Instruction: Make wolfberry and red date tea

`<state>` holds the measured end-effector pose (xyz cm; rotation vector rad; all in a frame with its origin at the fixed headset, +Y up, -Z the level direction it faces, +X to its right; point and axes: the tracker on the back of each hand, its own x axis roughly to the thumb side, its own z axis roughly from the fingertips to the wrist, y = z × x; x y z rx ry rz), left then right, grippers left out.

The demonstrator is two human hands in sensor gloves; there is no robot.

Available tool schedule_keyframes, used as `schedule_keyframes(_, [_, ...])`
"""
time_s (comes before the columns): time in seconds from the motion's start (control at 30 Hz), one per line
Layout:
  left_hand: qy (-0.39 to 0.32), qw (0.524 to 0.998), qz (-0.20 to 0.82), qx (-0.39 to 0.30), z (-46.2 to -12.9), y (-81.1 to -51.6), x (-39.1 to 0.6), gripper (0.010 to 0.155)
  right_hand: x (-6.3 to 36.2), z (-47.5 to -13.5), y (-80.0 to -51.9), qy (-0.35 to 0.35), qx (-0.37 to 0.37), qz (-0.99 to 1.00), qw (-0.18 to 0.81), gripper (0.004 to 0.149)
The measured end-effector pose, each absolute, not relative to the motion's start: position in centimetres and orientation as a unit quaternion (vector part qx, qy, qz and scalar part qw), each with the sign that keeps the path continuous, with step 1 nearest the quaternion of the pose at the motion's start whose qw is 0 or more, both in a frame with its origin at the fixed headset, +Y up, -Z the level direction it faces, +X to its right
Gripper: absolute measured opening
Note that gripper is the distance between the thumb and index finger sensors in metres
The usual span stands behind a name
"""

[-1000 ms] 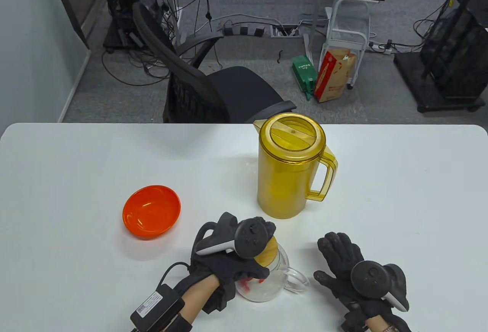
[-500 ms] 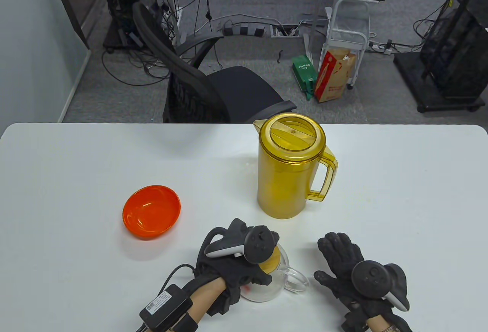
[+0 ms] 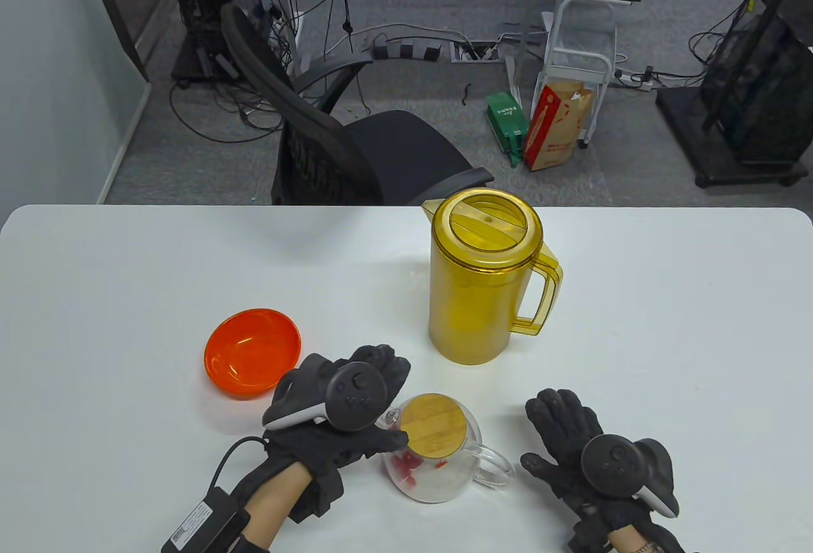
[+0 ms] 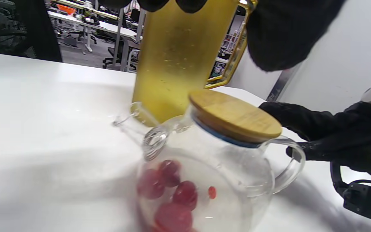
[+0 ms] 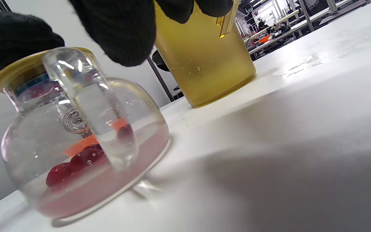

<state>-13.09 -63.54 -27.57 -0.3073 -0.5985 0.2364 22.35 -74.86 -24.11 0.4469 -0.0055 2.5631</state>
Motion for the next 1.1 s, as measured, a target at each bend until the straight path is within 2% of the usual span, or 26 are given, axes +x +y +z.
schedule_keyframes(0.23, [-0.264, 0.938, 0.162, -0.153, -27.2, -67.6, -17.3, 0.093, 22.3, -24.0, -74.7, -0.008, 0.166, 0.950, 0.264, 0.079])
schedule_keyframes(0.43, [-0.237, 0.930, 0.219, -0.175, -27.1, -73.8, -19.8, 0.095, 22.5, -24.0, -74.7, -0.009, 0.160, 0.949, 0.271, 0.079])
schedule_keyframes(0.63, [-0.215, 0.940, 0.209, -0.162, -26.8, -77.3, -21.0, 0.095, 22.5, -24.1, -74.7, -0.002, 0.159, 0.949, 0.273, 0.079])
schedule_keyframes(0.93, [-0.213, 0.944, 0.191, -0.166, -26.8, -77.5, -21.1, 0.095, 22.6, -24.2, -74.7, 0.011, 0.173, 0.936, 0.306, 0.079])
schedule_keyframes(1.1, [-0.212, 0.937, 0.222, -0.165, -26.9, -77.4, -21.4, 0.095, 22.5, -24.3, -74.8, 0.019, 0.175, 0.934, 0.311, 0.079])
